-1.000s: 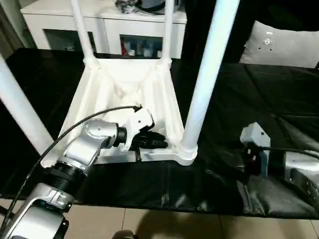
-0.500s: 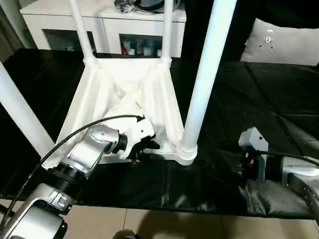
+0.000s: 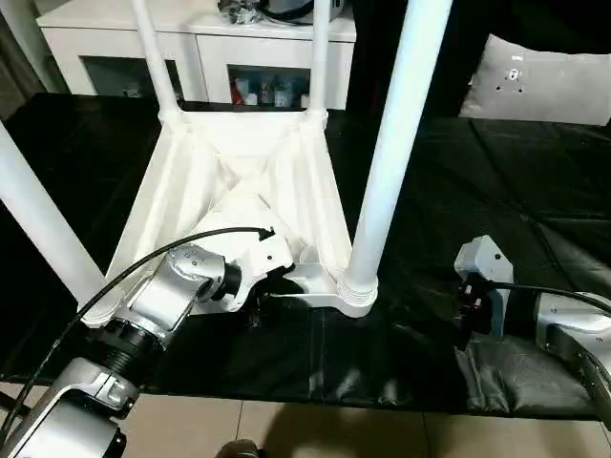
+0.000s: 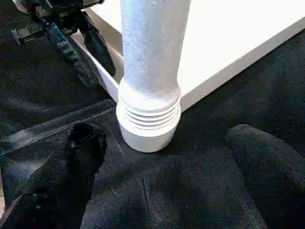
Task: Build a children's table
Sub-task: Rotate table base, then rotate leg to tighten
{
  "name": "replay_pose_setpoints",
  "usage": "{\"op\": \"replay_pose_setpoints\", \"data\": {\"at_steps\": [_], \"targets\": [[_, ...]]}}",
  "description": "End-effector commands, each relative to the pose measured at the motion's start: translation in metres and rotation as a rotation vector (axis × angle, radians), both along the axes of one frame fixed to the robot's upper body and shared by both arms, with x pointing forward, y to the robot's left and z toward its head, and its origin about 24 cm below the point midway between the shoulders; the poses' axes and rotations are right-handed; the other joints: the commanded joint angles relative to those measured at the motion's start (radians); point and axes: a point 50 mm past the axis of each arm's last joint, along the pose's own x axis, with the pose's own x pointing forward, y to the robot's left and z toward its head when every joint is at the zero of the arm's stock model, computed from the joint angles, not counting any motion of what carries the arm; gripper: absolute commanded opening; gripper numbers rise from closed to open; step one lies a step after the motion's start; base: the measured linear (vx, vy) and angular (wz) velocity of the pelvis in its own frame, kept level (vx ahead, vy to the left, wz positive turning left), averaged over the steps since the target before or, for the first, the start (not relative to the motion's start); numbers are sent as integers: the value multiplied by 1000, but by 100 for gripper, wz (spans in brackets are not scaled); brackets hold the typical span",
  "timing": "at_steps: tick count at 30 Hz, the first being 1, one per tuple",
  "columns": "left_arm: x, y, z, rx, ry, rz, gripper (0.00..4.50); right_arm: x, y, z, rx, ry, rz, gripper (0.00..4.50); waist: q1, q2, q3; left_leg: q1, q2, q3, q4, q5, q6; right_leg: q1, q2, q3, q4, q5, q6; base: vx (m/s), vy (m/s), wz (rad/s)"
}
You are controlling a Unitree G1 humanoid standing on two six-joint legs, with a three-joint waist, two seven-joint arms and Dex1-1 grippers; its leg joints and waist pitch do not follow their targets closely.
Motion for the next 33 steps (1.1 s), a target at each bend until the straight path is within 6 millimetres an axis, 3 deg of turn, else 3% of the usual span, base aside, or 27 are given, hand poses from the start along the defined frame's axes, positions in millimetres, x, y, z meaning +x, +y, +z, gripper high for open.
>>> {"op": "replay_pose_setpoints", "data": {"at_steps": [1, 4, 5, 6, 8, 13, 18, 19, 23, 24, 28, 29, 30, 33], "targets": [[1, 3, 0, 10, -19, 14, 94, 3, 1, 1, 2, -12, -3, 450, -5, -3, -55, 14, 65, -17, -78, -87, 39, 26, -87, 36, -73, 97, -247, 0, 0, 0], [1, 4, 0, 11, -21, 14, 65, 4, 2, 2, 13, -15, -6, 450, -4, -3, -55, 15, 65, -17, -78, -85, 41, 26, -87, 36, -73, 97, -247, 0, 0, 0], [0, 3, 1, -1, -25, 5, 54, 5, 2, 2, 15, -17, -7, 450, -6, -10, -55, 14, 65, -16, -79, -84, 44, 26, -86, 36, -74, 98, -246, 0, 0, 0], [0, 3, 1, -8, -31, -6, 54, 6, 2, 2, 16, -18, -8, 450, -5, -5, -55, 14, 65, -16, -78, -74, 45, 26, -87, 35, -73, 101, -249, 0, 0, 0], [-2, 3, 2, -14, -41, -27, 33, 7, 3, 1, 24, -17, -8, 450, -6, -10, -54, 14, 65, -15, -79, -77, 47, 26, -86, 35, -73, 98, -247, 0, 0, 0], [-6, 5, -1, 6, -28, -49, 3, 9, 5, 0, 43, -16, -9, 450, -8, -8, -59, 13, 63, -14, -75, -30, 63, 27, -85, 34, -66, 162, -248, 0, 0, 0], [-7, 6, -2, 42, -50, -87, 3, 18, 11, 0, 76, -27, 15, 450, -20, -5, -59, 13, 62, -13, -75, -35, 66, 28, -84, 32, -65, 185, -265, 0, 0, 0], [-7, 6, -1, 40, -57, -96, 0, 20, 12, 0, 84, -24, 23, 424, -22, -3, -58, 12, 63, -14, -76, -51, 63, 28, -85, 31, -67, 164, -268, 0, 0, 0], [-6, -1, 7, -1, -84, -150, 0, 27, 19, -2, 115, -16, 77, 397, -28, -4, -61, 12, 63, -13, -74, -43, 65, 31, -86, 31, -64, 181, -281, 0, 0, 0], [-7, -3, 9, -4, -94, -179, 0, 30, 25, -4, 145, 9, 128, 382, -30, -10, -63, 11, 61, -11, -71, -19, 79, 32, -84, 30, -58, 216, -291, 0, 0, 0], [-7, -5, 9, 8, -101, -188, 0, 34, 32, -6, 177, 46, 192, 351, -26, -10, -70, 9, 60, -9, -62, 45, 116, 32, -82, 28, -48, 299, -304, 0, 0, 0], [-5, -5, 8, 15, -104, -176, 0, 36, 36, -7, 187, 67, 234, 338, -26, -18, -72, 6, 60, -7, -59, 62, 125, 32, -80, 27, -45, 321, -307, 0, 0, 0], [-4, -5, 8, 16, -107, -171, 0, 37, 37, -8, 190, 76, 250, 338, -23, -14, -76, 3, 59, -7, -53, 84, 134, 30, -79, 26, -39, 345, -310, 0, 0, 0], [-3, -5, 6, 4, -102, -142, 0, 39, 41, -9, 199, 92, 281, 306, -17, -18, -69, 1, 61, -5, -54, 59, 137, 22, -81, 26, -41, 307, -309, 0, 0, 0]]}}
